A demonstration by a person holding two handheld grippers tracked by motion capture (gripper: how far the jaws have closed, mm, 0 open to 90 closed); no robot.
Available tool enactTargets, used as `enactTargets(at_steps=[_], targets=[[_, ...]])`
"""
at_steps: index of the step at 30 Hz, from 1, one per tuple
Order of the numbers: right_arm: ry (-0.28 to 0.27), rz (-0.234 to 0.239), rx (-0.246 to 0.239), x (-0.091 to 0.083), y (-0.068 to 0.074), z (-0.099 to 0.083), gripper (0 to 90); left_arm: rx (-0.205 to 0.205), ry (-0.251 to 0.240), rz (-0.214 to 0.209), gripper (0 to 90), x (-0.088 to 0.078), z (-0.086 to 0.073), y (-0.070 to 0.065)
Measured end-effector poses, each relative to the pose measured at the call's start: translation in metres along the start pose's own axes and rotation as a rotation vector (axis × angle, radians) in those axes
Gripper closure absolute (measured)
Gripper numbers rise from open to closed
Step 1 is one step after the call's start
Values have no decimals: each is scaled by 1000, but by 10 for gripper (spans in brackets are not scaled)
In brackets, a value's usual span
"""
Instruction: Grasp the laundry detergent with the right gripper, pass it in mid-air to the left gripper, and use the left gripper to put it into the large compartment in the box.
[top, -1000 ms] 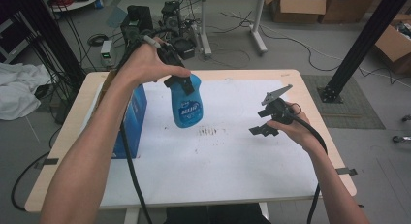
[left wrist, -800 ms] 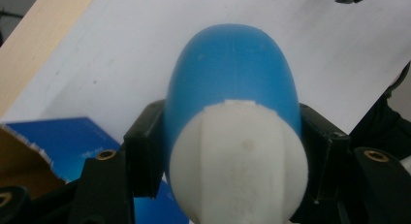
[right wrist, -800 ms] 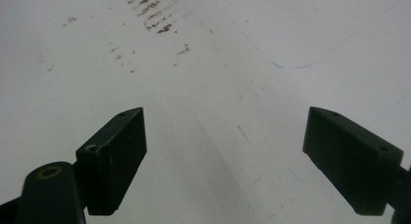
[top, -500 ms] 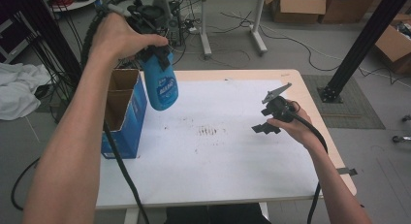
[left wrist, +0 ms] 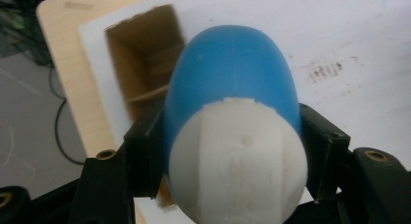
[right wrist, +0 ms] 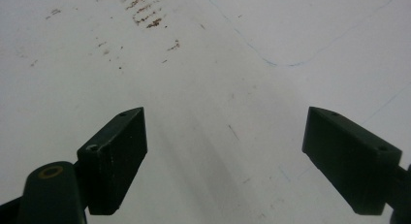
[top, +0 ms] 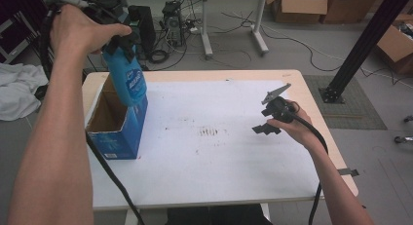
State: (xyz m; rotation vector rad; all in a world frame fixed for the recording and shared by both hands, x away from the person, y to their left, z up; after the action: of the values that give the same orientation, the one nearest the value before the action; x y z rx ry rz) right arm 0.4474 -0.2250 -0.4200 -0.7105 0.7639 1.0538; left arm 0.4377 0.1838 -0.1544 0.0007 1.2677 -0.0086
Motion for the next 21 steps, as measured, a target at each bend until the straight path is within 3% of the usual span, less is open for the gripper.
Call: enactTargets(at_steps=[3,9,16,21], targets=[[6,2,-5,3,1,0,161,-64,8,14,383,0,-3,19],[9,8,-9,7,2,0,161,-152,7,55,383,13,-10,41],[16,13,-10,10,3,-1,162,-181,28,71,382,33,-16,52],[16,14,-13,12,5,-1,165,-196,46,53,383,65,-24,57]])
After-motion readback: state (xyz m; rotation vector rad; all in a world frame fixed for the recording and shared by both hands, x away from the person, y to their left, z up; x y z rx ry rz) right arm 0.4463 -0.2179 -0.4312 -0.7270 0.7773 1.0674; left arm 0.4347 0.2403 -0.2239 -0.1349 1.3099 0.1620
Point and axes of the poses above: each handheld gripper's, and its own axes: x roughly forward along the jaws, z roughly out of its top, y roughly to its left, the point moved 7 cm from there along x, roughly forward along the jaws, and after that the axes turned 15 degrees about -x, right-handed, at the moved point
